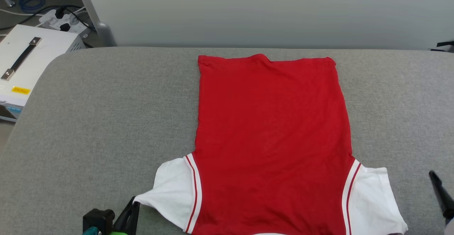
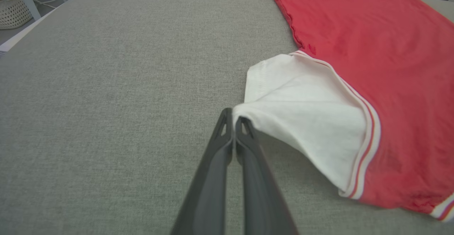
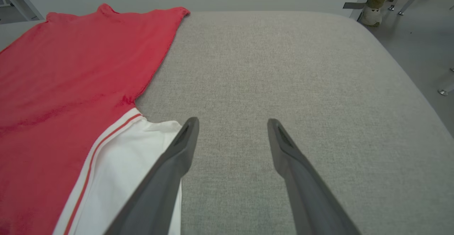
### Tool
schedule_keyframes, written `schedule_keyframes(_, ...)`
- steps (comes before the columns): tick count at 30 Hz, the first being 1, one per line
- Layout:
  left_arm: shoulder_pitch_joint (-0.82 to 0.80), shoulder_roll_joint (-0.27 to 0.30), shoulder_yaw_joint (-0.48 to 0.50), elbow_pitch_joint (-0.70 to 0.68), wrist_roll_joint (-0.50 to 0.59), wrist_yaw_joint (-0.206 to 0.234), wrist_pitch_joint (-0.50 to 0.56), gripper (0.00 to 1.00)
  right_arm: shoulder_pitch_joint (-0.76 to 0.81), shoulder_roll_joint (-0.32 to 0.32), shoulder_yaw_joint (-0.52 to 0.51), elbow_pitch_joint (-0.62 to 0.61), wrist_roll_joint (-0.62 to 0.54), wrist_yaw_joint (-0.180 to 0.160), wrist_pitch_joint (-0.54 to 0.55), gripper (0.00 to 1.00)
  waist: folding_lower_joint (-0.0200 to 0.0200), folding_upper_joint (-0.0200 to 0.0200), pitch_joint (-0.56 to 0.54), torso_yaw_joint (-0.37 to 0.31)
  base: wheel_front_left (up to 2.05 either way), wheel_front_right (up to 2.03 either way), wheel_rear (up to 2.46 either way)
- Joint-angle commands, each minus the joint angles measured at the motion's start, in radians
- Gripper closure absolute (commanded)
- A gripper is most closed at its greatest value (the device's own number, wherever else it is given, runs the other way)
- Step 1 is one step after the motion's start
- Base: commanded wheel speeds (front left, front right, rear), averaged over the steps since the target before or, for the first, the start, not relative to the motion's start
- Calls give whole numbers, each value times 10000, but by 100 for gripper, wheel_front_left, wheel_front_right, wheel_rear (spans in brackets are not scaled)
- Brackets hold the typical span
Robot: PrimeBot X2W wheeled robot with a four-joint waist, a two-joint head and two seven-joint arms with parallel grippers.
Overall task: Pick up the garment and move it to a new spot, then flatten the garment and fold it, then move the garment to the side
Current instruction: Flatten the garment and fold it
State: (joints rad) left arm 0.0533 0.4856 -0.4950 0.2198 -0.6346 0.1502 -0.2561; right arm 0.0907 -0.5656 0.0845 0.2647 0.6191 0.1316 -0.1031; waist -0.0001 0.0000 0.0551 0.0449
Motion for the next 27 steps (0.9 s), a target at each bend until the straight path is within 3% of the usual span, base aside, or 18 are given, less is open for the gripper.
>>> schedule_keyframes(1,-218,-90,100,-105,192,68,-57,100,-336,-41,-380,-452,-219,-9,182,0,1,0,151,141,0,0,0)
schedule_keyframes(7,-541,-402,390,-566,754,24,-57,100,-1629,-261,-1809,-2469,-855,-9,1544,0,1,0,797,628,0,0,0)
schedule_keyframes(13,-1030,-882,787,-950,1343,-102,-57,100,-4185,-600,-1576,-3389,-1173,-9,3590,0,1,0,1880,1226,0,0,0)
schedule_keyframes(16,-1255,-1159,941,-1065,1608,-273,-57,100,-5584,-891,-1042,-3045,-1173,-9,4949,0,1,0,2393,1481,0,0,0)
schedule_keyframes(24,-1946,-2075,1353,-1280,2361,-873,-57,100,-9055,-1237,282,-696,-501,-9,9330,0,1,0,3807,2194,0,0,0)
schedule_keyframes(27,-2164,-2392,1443,-1287,2601,-1119,-57,100,-10007,-1297,588,-60,-449,-9,10378,0,1,0,4323,2426,0,0,0)
